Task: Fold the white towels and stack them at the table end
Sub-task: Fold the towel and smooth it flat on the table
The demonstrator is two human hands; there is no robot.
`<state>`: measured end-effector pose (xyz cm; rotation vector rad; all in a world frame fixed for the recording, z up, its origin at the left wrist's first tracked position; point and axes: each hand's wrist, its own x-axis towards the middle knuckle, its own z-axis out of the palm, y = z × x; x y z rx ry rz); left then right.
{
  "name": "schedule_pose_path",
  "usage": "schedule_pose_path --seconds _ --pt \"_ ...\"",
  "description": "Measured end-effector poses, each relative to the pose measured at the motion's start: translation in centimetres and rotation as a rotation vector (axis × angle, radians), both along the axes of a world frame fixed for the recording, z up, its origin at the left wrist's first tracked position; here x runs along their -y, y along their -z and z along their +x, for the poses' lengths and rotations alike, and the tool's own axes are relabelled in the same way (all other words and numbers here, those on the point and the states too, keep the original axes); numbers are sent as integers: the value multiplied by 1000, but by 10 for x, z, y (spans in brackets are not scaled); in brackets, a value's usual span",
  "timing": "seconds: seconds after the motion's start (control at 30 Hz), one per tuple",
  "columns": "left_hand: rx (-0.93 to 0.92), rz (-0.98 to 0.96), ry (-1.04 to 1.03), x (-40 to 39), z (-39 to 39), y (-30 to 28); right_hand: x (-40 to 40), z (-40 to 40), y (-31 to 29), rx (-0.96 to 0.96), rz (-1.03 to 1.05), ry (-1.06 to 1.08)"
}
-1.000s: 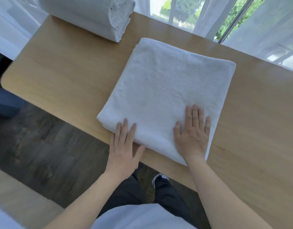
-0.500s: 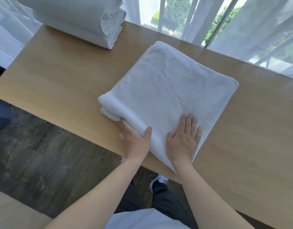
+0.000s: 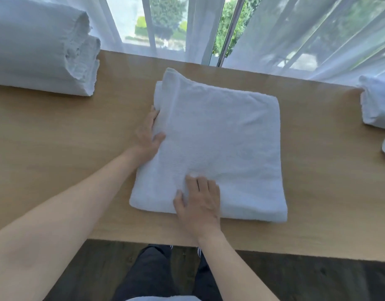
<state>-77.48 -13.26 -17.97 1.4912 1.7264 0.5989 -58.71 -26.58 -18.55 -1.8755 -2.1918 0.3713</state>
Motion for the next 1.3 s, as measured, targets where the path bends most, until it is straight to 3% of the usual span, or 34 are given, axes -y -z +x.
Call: schedule_pose_path --seconds 0.1,0.17,0.23,0.33,0.5,0.7,1.03,1.3 --pt "-372 146 77 -9 17 -1 -13 -3 -4 -82 52 25" --pt "-481 236 114 5 37 -3 -29 8 -6 -59 104 154" --pt "-448 273 256 33 64 1 -45 27 -6 -39 115 275" --pt "-499 155 380 67 93 15 -62 62 -4 -53 28 309" --pt "-612 94 331 69 101 20 -78 105 11 27 -148 -18" --pt "-680 102 331 70 104 23 -129 133 23 131 -162 -124" --pt "-667 245 280 65 104 30 -263 191 26 84 -243 51" --pt "-681 257 289 62 105 29 -246 164 21 115 -173 158"
